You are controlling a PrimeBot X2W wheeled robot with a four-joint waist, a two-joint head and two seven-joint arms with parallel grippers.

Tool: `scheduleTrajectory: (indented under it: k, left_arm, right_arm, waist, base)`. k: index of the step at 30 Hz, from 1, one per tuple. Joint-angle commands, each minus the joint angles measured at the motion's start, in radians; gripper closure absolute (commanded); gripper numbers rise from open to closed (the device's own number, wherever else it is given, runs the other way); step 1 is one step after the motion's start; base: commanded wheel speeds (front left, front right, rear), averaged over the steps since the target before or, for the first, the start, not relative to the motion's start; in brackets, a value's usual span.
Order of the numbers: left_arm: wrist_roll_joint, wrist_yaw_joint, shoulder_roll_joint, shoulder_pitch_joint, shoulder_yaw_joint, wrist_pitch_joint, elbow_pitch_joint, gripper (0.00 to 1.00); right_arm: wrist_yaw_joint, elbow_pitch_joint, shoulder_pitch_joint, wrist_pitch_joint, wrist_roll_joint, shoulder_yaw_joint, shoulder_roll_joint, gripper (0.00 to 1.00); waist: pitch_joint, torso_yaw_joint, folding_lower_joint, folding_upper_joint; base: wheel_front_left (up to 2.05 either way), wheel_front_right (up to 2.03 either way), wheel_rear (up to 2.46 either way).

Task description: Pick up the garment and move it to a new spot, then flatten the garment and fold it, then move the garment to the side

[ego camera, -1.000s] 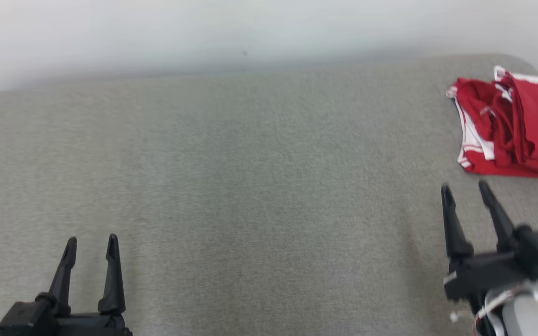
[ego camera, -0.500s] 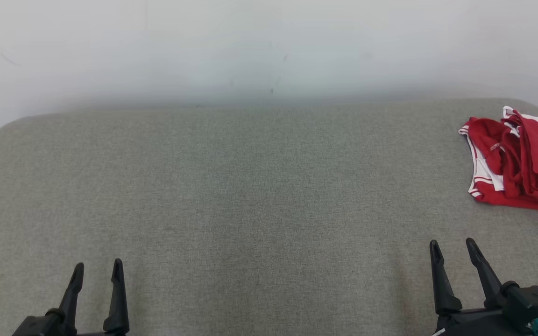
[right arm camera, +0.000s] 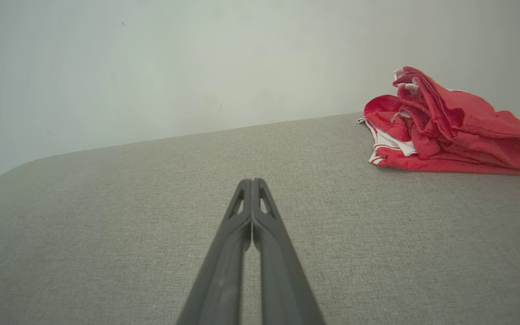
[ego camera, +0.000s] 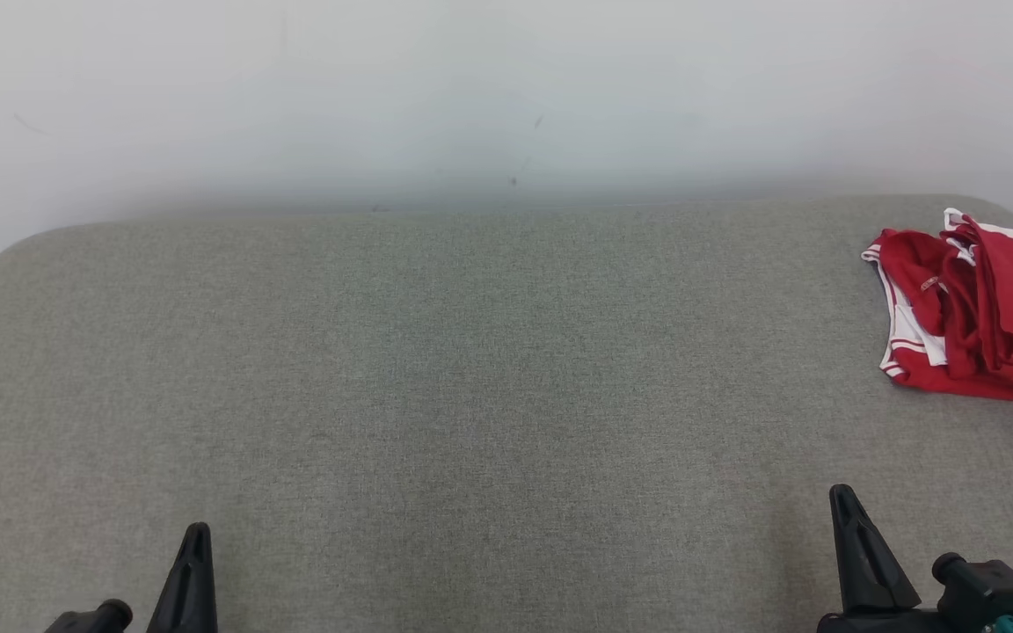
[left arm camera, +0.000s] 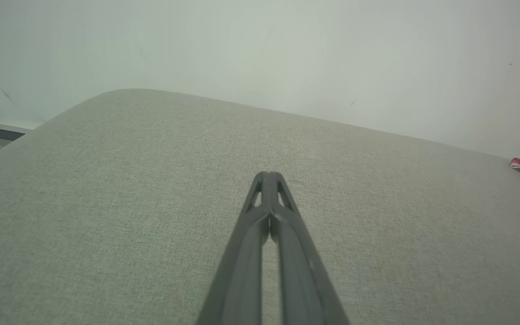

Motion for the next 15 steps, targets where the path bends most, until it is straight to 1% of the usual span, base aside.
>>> scheduleTrajectory:
  k: [1,15]
  left_arm:
    - [-0.054,0.000,0.004,-0.022,0.008,0.014,-0.009,1.00]
    - [-0.312,0.000,0.004,-0.037,0.004,0.076,-0.013,1.00]
  right_arm:
    - [0.000,-0.014,-0.016,0.007,0.051,-0.005,0.000,1.00]
    - [0.000,0.002,-0.043,0.060,0.305,-0.025,0.006,1.00]
  waist:
    - [0.000,0.000,0.0000,-0.0001]
    - [-0.002,-0.003,0.0000,-0.0001]
  base:
    - [0.00,0.00,0.00]
    - [0.00,0.00,0.00]
